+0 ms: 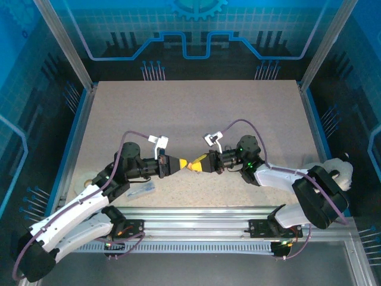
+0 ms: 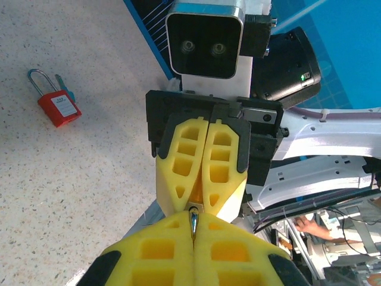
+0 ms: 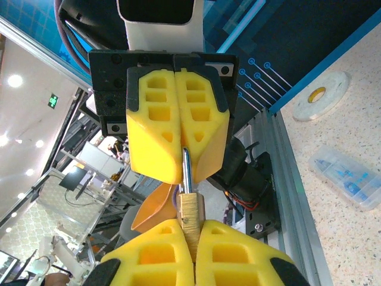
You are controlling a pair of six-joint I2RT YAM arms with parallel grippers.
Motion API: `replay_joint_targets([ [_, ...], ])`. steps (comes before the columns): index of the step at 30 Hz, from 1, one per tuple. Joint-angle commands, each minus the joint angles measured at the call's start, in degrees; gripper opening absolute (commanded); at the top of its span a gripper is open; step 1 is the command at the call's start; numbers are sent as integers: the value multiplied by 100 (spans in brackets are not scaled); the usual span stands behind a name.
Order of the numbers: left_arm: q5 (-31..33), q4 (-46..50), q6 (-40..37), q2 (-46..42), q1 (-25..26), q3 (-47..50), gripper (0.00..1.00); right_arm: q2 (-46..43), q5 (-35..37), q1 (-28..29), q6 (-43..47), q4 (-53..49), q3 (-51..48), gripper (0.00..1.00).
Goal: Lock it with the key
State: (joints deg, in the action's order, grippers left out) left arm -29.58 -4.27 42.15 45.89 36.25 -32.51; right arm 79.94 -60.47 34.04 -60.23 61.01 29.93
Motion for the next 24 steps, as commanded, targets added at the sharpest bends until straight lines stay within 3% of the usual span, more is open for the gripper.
replay_joint_targets([
  [1,-808,273,102,34,363,311,0,-43,1002,-208,-130,780,153,0],
  [24,-761,-1086,420,-247,530,888,0,135,819,-185,-410,1244,188,0],
])
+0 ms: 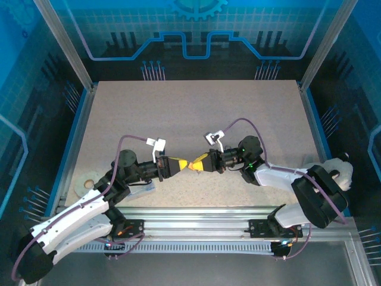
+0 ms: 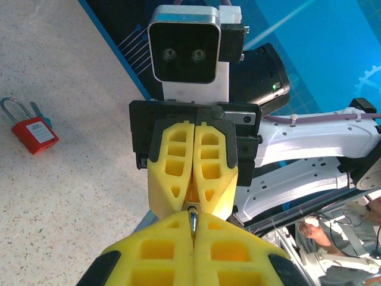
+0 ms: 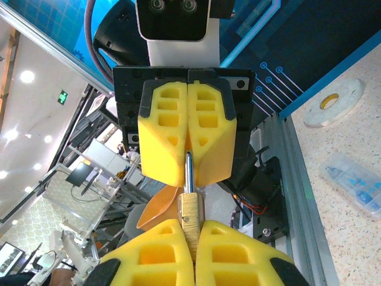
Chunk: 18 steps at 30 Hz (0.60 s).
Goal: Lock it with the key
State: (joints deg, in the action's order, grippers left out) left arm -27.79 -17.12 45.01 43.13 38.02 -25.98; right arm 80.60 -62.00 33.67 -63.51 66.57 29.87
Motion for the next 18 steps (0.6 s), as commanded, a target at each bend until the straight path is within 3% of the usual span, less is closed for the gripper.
replay_joint_targets([
  [1,-923,155,164,37,372,252,0,75,978,-146,-75,691,194,0],
  [18,-732,121,376,168,575,166,0,-128,1355,-89,534,245,48,0],
])
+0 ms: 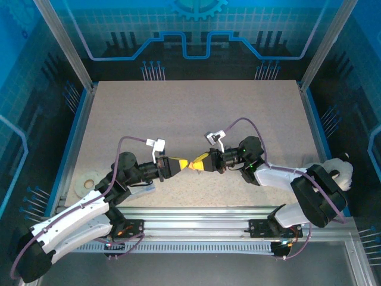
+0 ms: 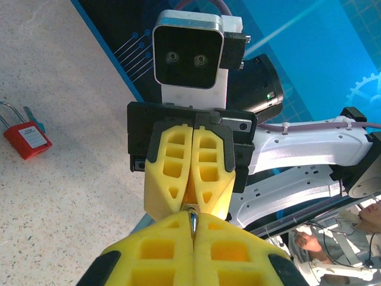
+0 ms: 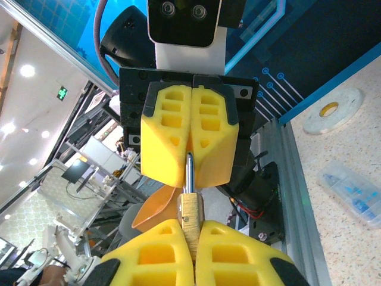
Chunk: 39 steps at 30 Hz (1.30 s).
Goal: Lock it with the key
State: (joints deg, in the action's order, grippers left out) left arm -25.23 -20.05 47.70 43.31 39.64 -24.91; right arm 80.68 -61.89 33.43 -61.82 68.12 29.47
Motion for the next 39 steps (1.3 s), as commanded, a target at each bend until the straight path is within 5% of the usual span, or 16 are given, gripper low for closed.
replay_joint_targets([
  [1,-986,424,115,151,420,53,0,-184,1367,-58,438,5,79,0],
  [21,-669,620,220,290,589,20,0,-246,1878,19,676,303,-182,0],
  [39,-446,634,-37,245,760,207,0,-55,1560,-118,-260,1309,-109,0],
])
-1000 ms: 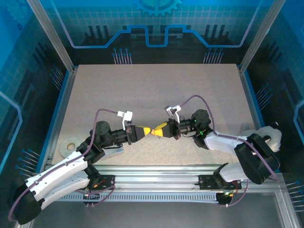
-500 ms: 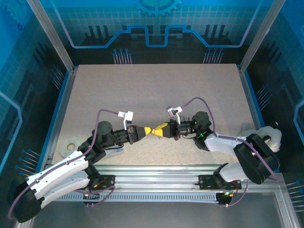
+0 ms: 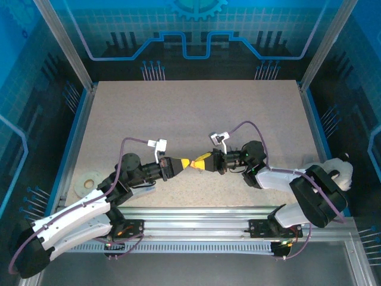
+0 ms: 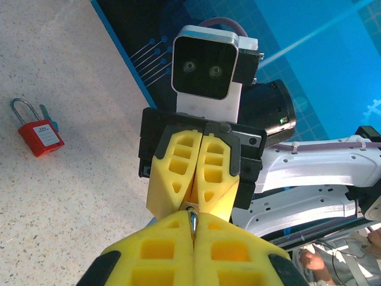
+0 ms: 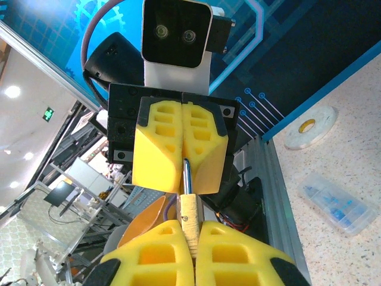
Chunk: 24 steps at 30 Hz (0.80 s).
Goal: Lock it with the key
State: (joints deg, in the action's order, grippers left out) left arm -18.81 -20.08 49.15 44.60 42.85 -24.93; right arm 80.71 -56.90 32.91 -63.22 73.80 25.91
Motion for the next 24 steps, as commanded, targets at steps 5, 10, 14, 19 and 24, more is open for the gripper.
replay_joint_targets([
  [5,-1032,569,-195,102,451,297,0,-64,990,-66,-184,672,324,0],
  [10,-976,417,-194,108,478,364,0,-7,895,-44,-323,754,425,0],
  [14,-933,323,-224,110,494,403,0,7,816,-6,-391,732,523,0],
  [19,-862,199,-274,80,517,455,0,-17,740,73,-396,615,674,0],
  [24,-819,2,-273,152,575,476,0,-154,761,171,-121,199,777,0],
])
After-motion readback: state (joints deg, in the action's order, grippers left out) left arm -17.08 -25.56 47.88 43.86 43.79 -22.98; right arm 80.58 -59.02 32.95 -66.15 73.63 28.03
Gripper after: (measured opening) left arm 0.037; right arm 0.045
